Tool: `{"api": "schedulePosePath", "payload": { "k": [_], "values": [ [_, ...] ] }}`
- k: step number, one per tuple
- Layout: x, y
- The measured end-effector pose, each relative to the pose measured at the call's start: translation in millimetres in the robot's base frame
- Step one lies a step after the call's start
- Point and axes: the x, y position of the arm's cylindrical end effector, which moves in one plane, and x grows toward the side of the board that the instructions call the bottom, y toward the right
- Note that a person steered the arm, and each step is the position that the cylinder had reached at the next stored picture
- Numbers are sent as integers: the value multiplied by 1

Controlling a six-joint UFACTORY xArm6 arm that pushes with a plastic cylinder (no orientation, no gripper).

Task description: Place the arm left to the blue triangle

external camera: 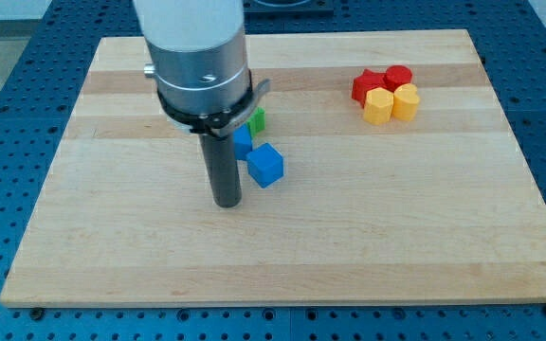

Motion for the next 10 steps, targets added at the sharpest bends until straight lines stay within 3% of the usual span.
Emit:
{"api": "schedulePosePath", "payload": {
  "k": [10],
  "values": [
    [-58, -32]
  ]
}}
